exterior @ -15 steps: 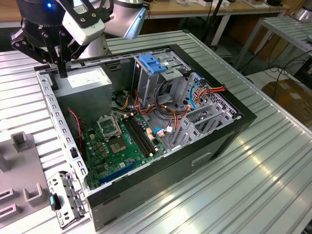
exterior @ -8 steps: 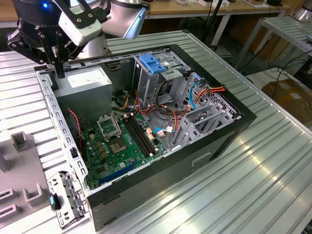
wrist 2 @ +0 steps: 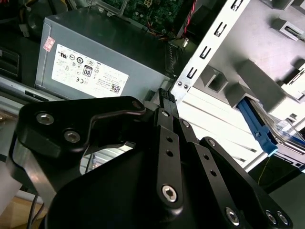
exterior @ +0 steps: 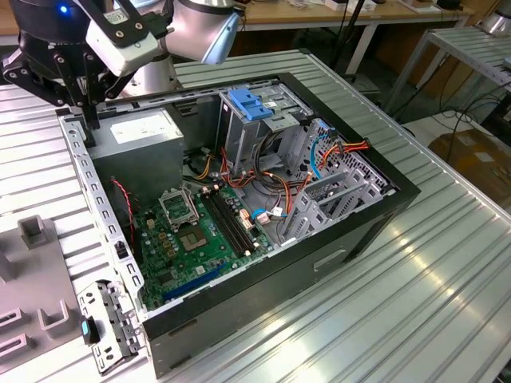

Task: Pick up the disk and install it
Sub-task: 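Reach for the disk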

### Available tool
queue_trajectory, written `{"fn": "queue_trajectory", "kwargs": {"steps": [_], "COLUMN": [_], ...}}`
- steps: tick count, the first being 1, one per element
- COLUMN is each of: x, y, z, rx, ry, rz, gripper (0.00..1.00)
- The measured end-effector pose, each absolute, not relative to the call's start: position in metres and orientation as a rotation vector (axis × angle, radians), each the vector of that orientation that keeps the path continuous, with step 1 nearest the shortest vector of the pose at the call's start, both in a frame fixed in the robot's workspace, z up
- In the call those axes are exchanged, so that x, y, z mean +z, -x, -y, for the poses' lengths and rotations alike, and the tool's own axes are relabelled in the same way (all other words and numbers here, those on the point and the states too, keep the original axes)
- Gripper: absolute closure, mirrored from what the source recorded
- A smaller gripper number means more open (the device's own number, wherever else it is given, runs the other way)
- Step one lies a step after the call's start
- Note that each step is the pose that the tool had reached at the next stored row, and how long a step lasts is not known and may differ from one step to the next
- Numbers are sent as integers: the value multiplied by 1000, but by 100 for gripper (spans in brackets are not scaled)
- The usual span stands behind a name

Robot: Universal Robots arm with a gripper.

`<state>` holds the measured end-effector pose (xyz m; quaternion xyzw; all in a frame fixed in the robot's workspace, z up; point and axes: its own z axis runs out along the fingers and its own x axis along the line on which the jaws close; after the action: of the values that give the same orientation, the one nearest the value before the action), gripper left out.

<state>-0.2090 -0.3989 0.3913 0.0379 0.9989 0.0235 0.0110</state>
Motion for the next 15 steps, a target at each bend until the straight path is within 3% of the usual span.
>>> {"fn": "queue_trajectory", "kwargs": {"steps": [15], "x": [391], "y": [225], "z": [399], "rx": [76], "ry": [-118], "rz": [-3117], "gripper": [89]}}
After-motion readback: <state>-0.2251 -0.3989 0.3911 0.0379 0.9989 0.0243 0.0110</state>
